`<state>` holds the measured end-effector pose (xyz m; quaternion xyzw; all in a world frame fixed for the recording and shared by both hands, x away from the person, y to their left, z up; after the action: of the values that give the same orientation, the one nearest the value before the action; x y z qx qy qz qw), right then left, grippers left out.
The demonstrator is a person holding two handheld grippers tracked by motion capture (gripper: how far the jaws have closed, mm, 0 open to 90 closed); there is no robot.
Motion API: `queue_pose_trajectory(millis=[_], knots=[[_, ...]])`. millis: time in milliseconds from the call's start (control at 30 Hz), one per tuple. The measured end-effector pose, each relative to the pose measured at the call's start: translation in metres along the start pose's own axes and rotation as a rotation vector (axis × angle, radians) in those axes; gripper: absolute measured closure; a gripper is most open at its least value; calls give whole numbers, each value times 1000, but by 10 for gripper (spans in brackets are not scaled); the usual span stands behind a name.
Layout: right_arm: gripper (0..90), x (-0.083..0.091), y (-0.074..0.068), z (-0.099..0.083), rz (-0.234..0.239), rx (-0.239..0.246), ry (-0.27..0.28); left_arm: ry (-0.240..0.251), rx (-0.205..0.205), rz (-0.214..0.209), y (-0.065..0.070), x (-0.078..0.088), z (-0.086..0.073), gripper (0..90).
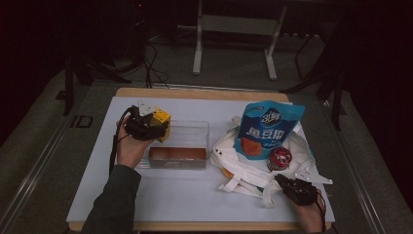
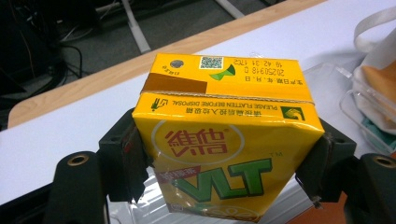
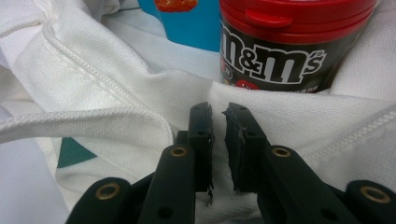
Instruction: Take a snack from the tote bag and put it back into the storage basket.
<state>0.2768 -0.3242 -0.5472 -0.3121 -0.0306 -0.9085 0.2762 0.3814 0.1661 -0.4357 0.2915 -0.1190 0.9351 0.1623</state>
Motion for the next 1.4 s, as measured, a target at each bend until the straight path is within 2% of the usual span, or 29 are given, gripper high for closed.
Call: queue_pose_trajectory(millis=[400, 800, 1100, 1400], knots=[[803, 0, 0, 0, -1, 0, 0, -34, 23, 7, -9, -5, -17, 287], [803, 0, 0, 0, -1, 0, 0, -61, 34, 2, -11, -12, -28, 286], [803, 0, 0, 0, -1, 0, 1, -81, 32, 17, -15, -14, -35, 286], [803, 0, 0, 0, -2, 0, 0, -96, 32, 12, -16, -17, -46, 285]])
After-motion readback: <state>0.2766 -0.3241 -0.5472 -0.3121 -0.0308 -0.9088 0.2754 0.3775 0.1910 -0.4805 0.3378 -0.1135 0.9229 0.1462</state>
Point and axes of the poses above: each handheld gripper's, and its own axes: x roughly backward along the jaws, z roughly out of its top, y roughly to its right, the point moved 2 cm from there along -x, roughly forward along the jaws, and after that the axes turned 3 degrees about z, right-handed, at the moved point
